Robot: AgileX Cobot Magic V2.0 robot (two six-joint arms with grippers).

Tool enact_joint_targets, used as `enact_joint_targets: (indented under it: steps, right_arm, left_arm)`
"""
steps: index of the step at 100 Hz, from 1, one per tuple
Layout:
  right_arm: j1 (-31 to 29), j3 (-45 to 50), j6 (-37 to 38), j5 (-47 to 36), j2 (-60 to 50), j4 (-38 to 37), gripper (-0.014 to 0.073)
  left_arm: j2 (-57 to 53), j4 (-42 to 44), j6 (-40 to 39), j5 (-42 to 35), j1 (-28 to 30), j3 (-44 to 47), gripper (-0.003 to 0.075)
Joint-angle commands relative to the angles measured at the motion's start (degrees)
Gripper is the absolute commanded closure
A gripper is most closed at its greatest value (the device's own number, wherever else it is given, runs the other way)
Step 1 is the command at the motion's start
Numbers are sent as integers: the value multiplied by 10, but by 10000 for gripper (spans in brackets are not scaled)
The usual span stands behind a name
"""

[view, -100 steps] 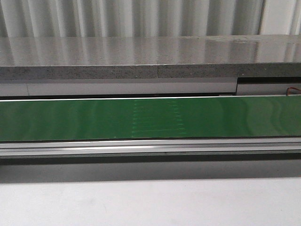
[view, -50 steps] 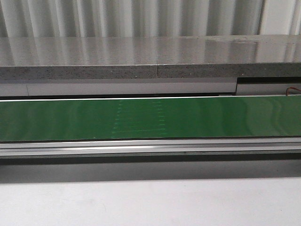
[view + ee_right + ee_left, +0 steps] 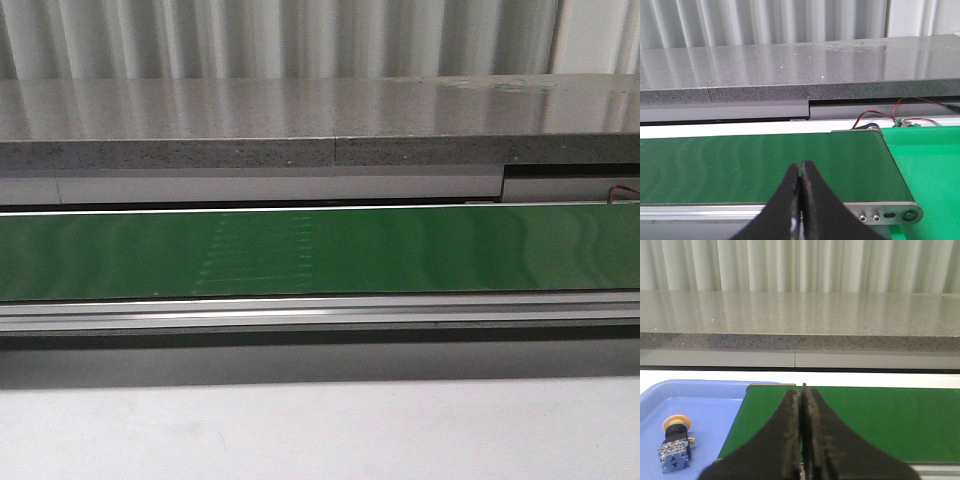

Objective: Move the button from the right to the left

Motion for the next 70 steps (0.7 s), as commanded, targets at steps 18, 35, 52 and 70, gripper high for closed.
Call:
enact_joint_targets:
  steps: [18,35,52,70]
  right_arm:
    - [1,-10,22,-52,-1,-9,661]
    - [1,-10,22,-52,-1,-10,661]
    - [1,-10,22,-52,-1,-10,661]
    - [1,-10,22,-52,-1,-10,661]
  left_arm:
    - [-21,-4,-7,-46,-4,14,740]
    - [-21,-4,-7,-46,-4,14,740]
    - [-21,-4,-7,-46,-4,14,740]
    - [-21,-4,-7,-46,-4,14,740]
